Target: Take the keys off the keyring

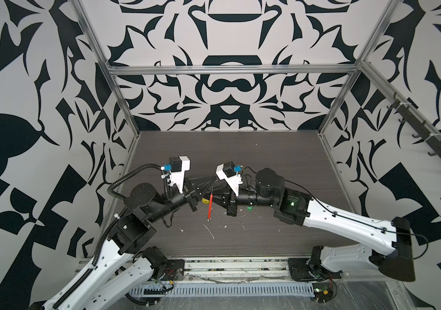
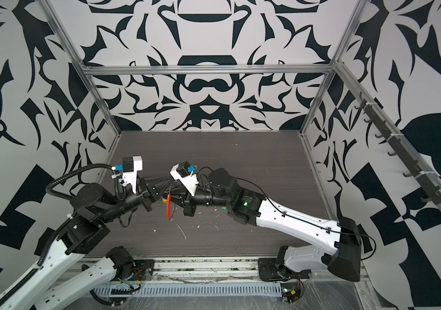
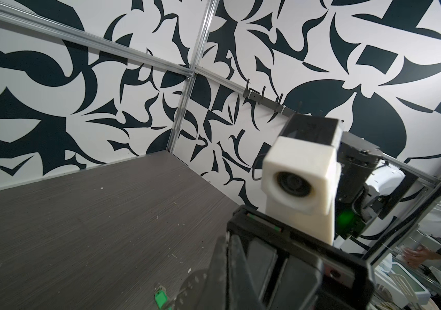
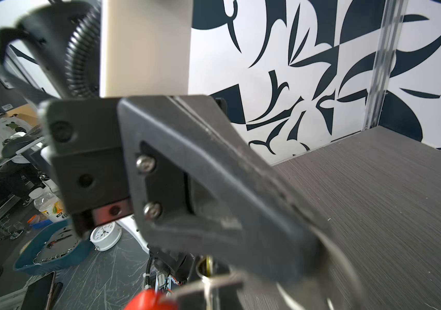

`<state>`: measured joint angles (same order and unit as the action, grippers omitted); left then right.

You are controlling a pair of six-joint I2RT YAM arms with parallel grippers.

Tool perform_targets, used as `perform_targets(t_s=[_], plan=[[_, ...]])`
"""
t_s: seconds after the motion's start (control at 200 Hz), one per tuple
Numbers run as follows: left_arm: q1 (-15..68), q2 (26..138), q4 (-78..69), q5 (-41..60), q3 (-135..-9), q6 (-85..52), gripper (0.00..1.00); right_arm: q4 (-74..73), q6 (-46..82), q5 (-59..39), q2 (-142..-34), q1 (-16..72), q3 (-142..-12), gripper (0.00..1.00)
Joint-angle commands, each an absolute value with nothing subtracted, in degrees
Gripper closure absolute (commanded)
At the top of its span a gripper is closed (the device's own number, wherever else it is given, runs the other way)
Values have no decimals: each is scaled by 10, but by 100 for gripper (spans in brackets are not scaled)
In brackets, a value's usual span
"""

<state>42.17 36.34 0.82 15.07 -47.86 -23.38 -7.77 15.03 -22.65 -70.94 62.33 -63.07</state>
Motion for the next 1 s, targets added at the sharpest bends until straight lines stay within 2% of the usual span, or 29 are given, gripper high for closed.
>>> perform_targets(t_s=[0.0,0.27,0.715,0.805,0.995], plan=[[423,356,28,133,-489,-219,100,-63,141,-209,-665,627,-620,100],[423,335,41,114,-485,-217,100,5,134,-135,-610,627,-576,100],[423,305,70,40,-454,-229,100,32,153,23,-541,623,-487,100],[423,295,69,36,-444,-232,100,25,183,5,-549,596,-452,100],[423,292,74,37,-441,-235,100,-48,273,-124,-605,492,-374,100]])
